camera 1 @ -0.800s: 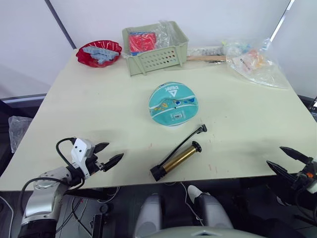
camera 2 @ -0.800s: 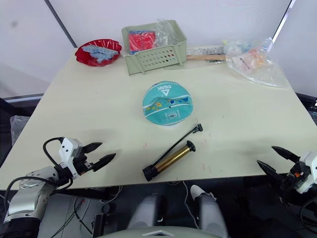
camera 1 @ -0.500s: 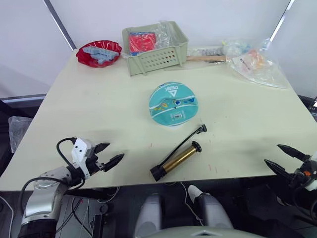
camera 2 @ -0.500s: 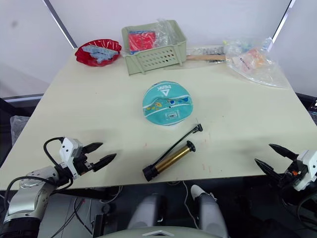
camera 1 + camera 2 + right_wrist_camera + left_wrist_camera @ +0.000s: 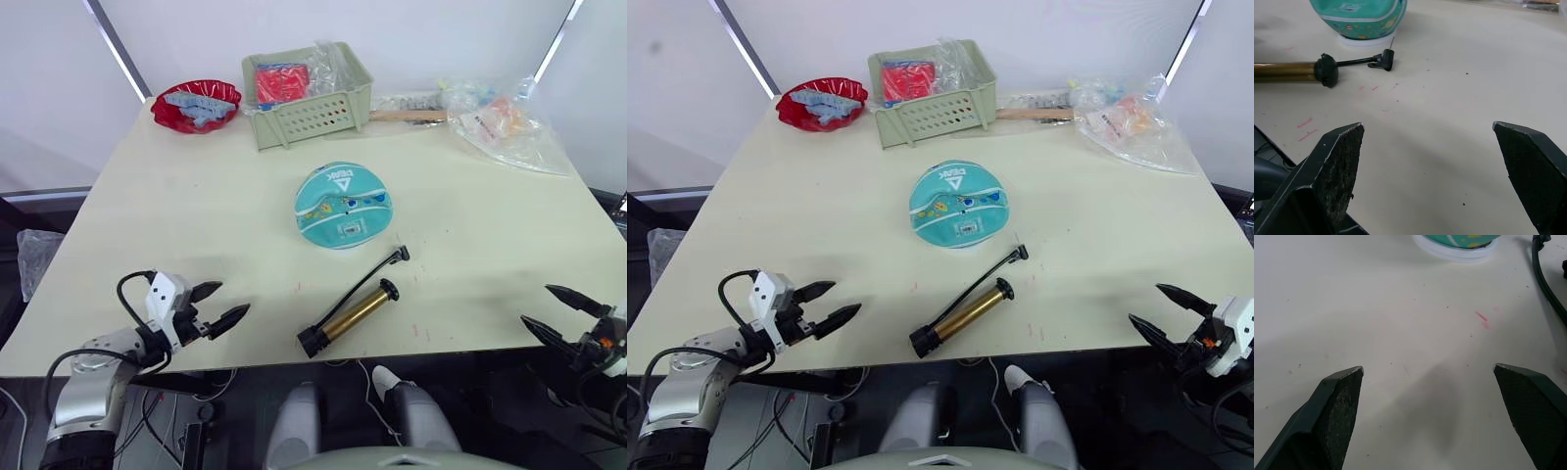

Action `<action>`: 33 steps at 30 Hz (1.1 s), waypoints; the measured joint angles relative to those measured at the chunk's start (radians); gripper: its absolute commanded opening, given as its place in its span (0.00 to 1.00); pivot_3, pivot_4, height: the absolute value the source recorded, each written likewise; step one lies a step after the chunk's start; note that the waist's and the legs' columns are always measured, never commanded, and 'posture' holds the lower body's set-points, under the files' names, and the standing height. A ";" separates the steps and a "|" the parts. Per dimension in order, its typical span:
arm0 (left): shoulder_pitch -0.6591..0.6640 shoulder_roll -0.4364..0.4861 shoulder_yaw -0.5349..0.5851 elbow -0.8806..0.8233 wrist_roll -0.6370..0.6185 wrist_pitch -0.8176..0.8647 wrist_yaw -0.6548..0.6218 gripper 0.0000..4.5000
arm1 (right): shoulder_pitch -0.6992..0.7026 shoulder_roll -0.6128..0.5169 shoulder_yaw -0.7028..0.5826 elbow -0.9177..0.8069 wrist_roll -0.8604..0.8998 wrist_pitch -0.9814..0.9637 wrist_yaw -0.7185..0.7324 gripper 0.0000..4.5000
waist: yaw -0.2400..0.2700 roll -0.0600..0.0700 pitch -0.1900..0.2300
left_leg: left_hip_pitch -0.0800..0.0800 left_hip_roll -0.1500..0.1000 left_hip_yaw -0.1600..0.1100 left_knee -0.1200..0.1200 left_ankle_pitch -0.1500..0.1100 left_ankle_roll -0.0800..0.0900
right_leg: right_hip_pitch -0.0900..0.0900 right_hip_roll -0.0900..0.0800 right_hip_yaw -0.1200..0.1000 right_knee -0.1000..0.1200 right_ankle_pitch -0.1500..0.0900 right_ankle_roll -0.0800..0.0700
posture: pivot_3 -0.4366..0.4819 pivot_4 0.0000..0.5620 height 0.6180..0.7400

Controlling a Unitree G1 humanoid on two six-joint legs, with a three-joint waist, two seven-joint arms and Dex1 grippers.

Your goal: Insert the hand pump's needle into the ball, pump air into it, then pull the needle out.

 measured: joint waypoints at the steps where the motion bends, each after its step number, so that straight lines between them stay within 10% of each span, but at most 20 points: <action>1: -0.001 0.000 -0.004 -0.005 0.000 0.000 -0.001 1.00 | 0.000 0.000 0.000 -0.007 0.002 0.000 0.003 0.98 | 0.000 0.000 0.000 | 0.000 0.000 0.000 0.000 0.000 0.000 | 0.000 0.000 0.000 0.000 0.000 0.000 | 0.48 0.27 0.98; 28: -0.354 -0.173 -0.452 -0.261 0.131 0.354 0.196 1.00 | 0.033 -0.001 0.036 -0.343 0.097 0.090 0.086 0.98 | 0.000 0.001 0.000 | 0.015 -0.014 -0.025 0.001 -0.004 -0.001 | 0.028 -0.003 -0.007 0.000 -0.010 0.004 | 0.48 0.27 0.98; 33: -0.383 -0.213 -0.487 -0.257 0.179 0.416 0.266 0.63 | 0.046 -0.001 0.037 -0.372 0.096 0.092 0.086 1.00 | -0.001 0.003 0.000 | 0.013 -0.019 -0.033 0.001 -0.005 0.000 | 0.032 -0.004 -0.005 0.000 -0.016 0.006 | 0.48 0.27 0.98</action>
